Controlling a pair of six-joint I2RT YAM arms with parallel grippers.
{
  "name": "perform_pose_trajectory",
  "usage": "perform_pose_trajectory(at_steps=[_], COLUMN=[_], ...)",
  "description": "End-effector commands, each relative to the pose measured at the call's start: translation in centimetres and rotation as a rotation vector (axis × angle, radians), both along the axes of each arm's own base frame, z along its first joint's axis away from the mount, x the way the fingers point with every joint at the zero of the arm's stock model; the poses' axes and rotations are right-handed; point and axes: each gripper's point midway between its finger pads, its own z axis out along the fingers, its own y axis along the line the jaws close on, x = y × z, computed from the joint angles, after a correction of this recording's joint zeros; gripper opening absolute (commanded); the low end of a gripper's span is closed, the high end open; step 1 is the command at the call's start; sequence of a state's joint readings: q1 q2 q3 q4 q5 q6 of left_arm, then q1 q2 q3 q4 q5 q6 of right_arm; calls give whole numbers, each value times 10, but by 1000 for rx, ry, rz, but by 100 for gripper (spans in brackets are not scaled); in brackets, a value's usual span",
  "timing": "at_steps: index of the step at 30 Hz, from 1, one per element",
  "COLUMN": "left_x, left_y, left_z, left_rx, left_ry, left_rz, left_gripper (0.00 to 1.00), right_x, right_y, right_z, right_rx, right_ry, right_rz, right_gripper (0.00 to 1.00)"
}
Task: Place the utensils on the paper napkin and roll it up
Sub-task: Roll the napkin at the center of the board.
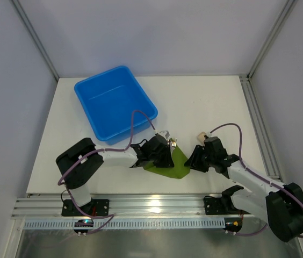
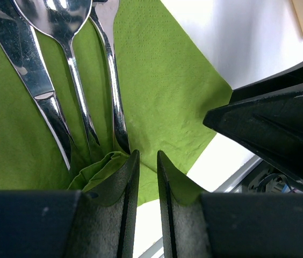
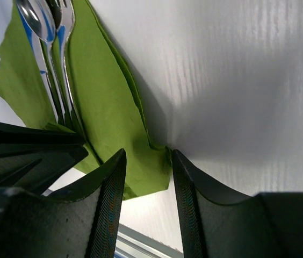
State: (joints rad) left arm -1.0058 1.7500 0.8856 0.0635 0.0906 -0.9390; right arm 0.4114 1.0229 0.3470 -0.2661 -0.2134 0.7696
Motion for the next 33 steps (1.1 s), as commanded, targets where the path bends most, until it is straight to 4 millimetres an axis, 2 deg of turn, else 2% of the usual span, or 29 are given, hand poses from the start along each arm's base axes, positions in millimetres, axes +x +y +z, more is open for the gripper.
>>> perform_pose_trajectory(at_steps=[1,6,9,14,20,26,33], left_x=[2,2,2,3,2,3,3], left_y=[-6,-5,-5,-6,-4,-3,-4], left_z=[13,13,14,15,13,11,14], left_rx=[-48,-43,-45,-48,-44,-40,-44], left_ry=[-28,-29,-31,-33,-31,-29,-34], left_rz=[1,2,3,3,4,5,6], left_gripper=[20,20,20,20,20,20,21], right_x=[-1,7,6,-9,-24,-13,-4], right_y=[4,19,23,28,22,17,22], right_z=[-10,3,6,4,-3,5,7], right_rx=[22,133,165,213,214,165,163], right_ry=[4,-60,-58,-8,22,-35,-37], right_rz=[-6,-7,1,13,-10,-13,7], right_gripper=[44,44,44,44,44,44,32])
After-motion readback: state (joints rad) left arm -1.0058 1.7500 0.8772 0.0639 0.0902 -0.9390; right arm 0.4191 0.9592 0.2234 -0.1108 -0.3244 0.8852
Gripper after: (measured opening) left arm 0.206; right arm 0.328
